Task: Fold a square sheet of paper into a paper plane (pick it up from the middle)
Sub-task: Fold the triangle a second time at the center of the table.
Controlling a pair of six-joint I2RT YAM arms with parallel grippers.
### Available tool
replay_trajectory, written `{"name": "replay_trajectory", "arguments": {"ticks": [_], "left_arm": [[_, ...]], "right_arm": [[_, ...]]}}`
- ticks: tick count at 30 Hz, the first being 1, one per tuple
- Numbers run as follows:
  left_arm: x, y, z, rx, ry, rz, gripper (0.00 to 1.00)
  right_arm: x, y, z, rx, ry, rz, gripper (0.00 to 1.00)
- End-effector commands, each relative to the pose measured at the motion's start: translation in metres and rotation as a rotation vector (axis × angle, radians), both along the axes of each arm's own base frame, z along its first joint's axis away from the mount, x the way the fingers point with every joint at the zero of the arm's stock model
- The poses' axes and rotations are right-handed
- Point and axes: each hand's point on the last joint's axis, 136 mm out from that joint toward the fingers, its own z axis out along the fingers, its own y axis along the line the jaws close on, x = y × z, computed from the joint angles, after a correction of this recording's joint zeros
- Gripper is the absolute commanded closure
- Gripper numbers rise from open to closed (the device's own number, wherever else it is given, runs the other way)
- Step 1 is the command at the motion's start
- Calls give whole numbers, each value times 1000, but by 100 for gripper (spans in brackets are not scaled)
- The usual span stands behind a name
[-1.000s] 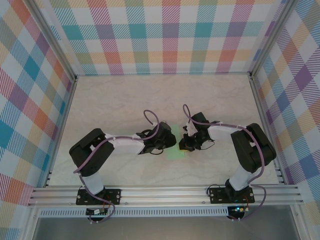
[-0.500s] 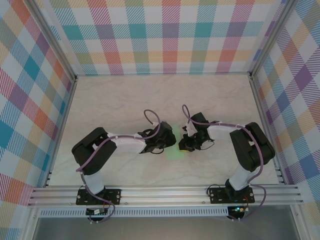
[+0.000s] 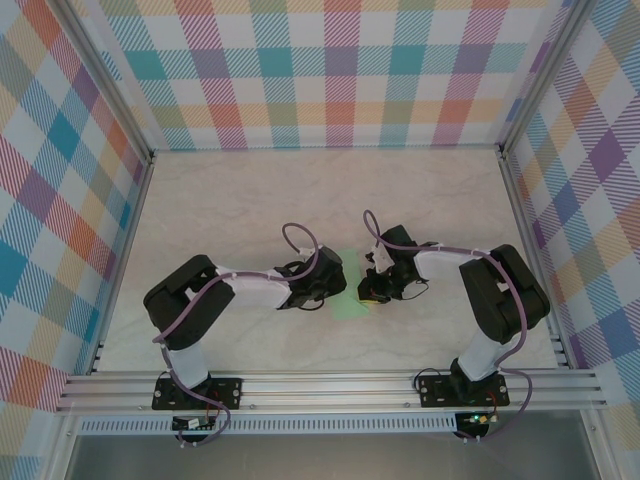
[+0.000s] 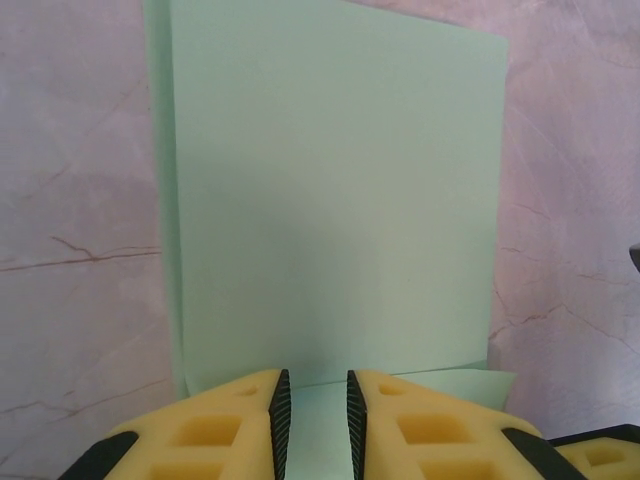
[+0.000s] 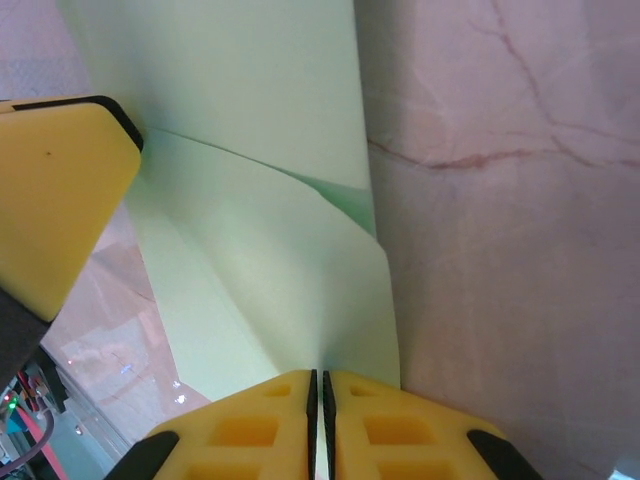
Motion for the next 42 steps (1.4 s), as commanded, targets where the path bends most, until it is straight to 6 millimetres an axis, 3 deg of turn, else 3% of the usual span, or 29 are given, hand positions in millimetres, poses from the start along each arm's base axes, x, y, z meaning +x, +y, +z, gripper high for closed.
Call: {"name": "replay_trajectory", "arguments": {"ticks": [1, 8, 20, 25, 27, 30, 34, 42], "left_arm": [[3, 13, 1, 41, -9, 11, 75], [12, 27, -6, 57, 9, 47, 75], [32, 47, -5, 73, 34, 84, 75], [34, 41, 28, 15, -14, 53, 73], [30, 26, 44, -46, -25, -6, 73], [17, 1, 49, -104, -2, -104, 73], [6, -14, 33, -136, 62, -139, 76], [10, -7, -6, -35, 108, -115, 77]], "right_arm": [[1, -8, -7, -50, 5, -2, 87], [-5, -12, -14, -63, 28, -5, 88], [-5, -6, -9, -25, 37, 2, 87], [-3, -5, -7, -21, 31, 0, 87], [-2, -4, -6, -20, 30, -1, 87], [0, -4, -4, -21, 24, -3, 87], [3, -2, 1, -11, 11, -8, 87], [6, 12, 40, 107, -46, 6, 84]]}}
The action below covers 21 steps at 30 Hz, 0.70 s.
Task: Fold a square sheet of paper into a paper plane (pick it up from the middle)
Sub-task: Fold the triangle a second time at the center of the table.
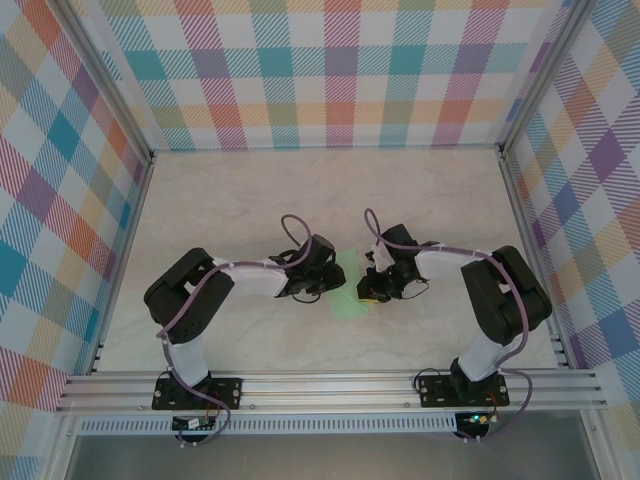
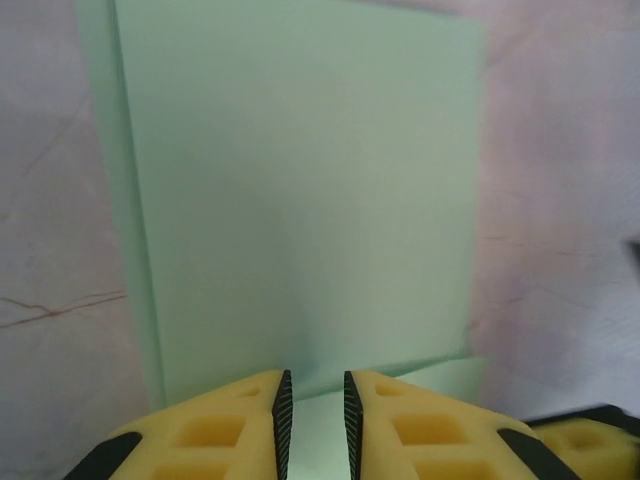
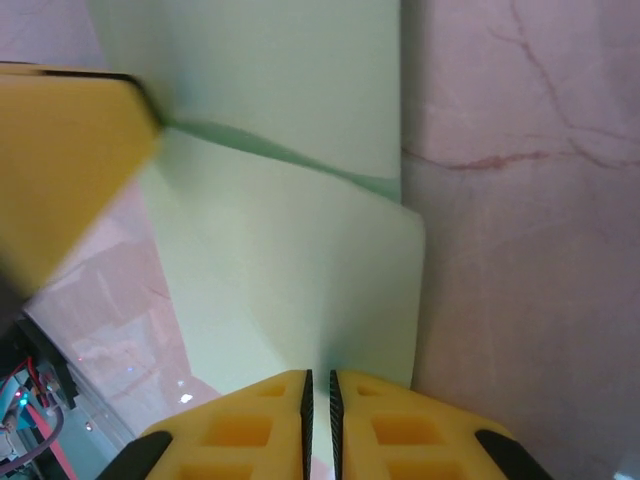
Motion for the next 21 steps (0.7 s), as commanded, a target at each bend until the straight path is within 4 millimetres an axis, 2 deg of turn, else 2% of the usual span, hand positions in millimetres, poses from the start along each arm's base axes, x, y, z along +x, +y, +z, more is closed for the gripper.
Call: {"name": "replay_trajectory", "arguments": {"ticks": [1, 3, 7, 15, 21], "left_arm": [[5, -5, -4, 30, -6, -18, 77], [5, -1, -9, 63, -5, -22, 77], [6, -2, -12, 70, -5, -31, 77], [5, 3, -16, 87, 0, -23, 78], [5, 2, -16, 87, 1, -23, 78]], "right_arm": [[3, 12, 35, 100, -40, 15, 84], [1, 15, 44, 138, -43, 27, 84], [-5, 27, 48, 215, 9, 59, 88], [-5, 38, 27, 172, 73, 101, 90], [-1, 26, 3, 47, 77, 80, 90]]}}
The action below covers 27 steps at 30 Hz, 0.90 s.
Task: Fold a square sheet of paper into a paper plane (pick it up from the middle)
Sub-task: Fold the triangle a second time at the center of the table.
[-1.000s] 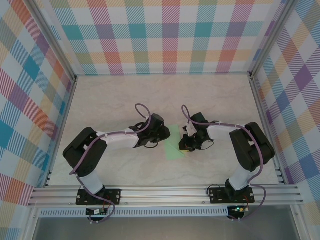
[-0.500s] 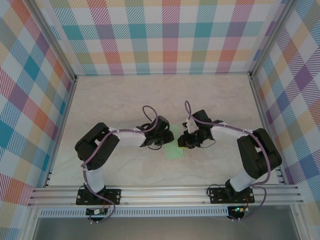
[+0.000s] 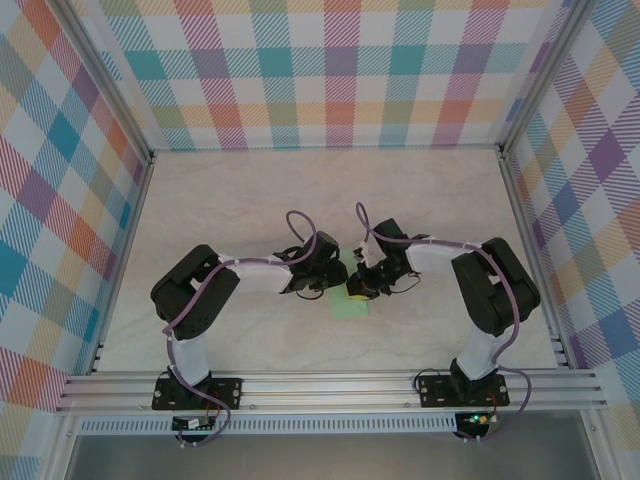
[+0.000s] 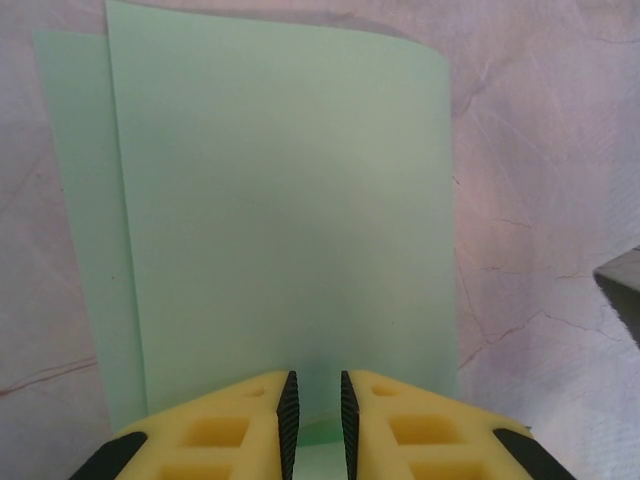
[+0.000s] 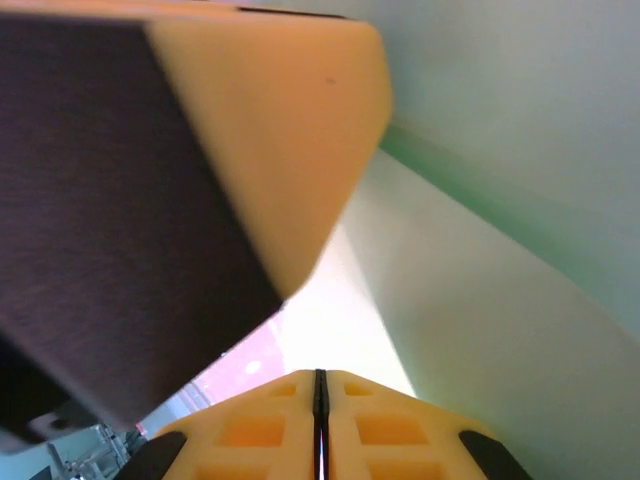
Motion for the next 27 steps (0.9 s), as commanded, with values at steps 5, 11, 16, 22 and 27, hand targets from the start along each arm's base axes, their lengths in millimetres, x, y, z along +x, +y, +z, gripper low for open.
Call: {"name": "replay_trajectory", "arguments": {"ticks": [5, 11, 16, 22, 27], "left_arm": [[-5, 9, -15, 71, 26, -10, 78], [-3, 4, 13, 26, -22, -31, 76], [-9, 0, 40, -55, -43, -36, 75], [-25, -6, 26, -107, 24, -32, 76], [-29, -10, 1, -137, 83, -9, 77]], "right_arm": [[2, -14, -21, -127, -18, 6, 89], [3, -17, -27, -150, -24, 2, 89], [5, -17, -25, -149, -30, -1, 88], [6, -17, -24, -147, -36, -6, 88], [7, -16, -23, -145, -40, -10, 88]]}}
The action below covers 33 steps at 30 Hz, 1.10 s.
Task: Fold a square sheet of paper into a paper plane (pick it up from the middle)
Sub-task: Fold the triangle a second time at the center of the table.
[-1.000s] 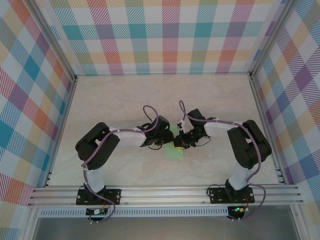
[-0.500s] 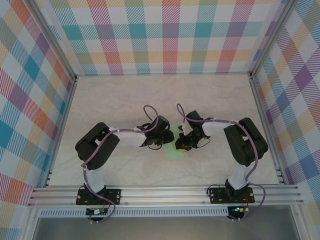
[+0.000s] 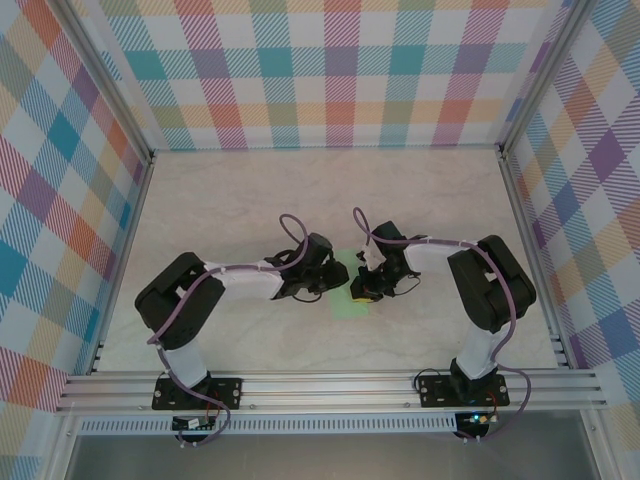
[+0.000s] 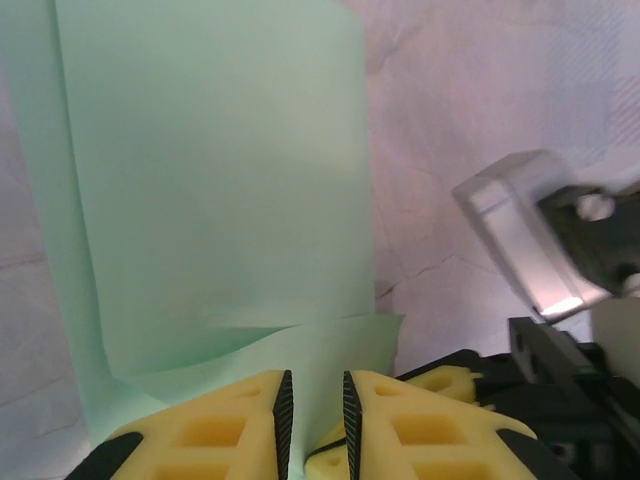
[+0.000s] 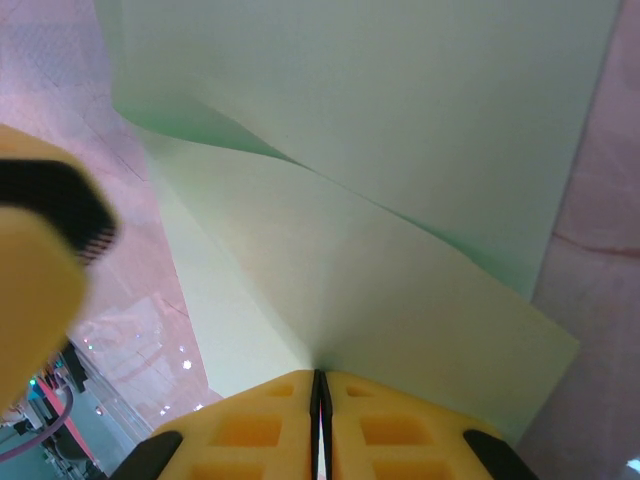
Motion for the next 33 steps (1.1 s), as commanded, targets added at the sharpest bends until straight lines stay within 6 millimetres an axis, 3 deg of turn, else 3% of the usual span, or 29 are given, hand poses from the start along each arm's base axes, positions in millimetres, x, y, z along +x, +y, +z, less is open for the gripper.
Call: {"name": "replay_trajectory", "arguments": {"ticks": [1, 6, 12, 18, 24, 33], "left_arm": [[-10, -5, -24, -16, 70, 9, 78], [-11, 6, -45, 42, 99, 53, 78], [-12, 16, -48, 97, 93, 62, 78], [-11, 16, -48, 101, 94, 58, 79], [-13, 24, -49, 151, 97, 63, 79], [-19, 38, -65, 214, 121, 80, 83]], "right_arm": [[5, -2, -1, -29, -22, -2, 88], [4, 4, 16, 26, -35, -3, 87], [-9, 14, 39, 136, -20, 31, 88], [-15, 5, 13, 63, 31, 36, 88], [-21, -17, -16, -65, 57, 9, 88], [-38, -25, -9, -39, 65, 6, 87]]}}
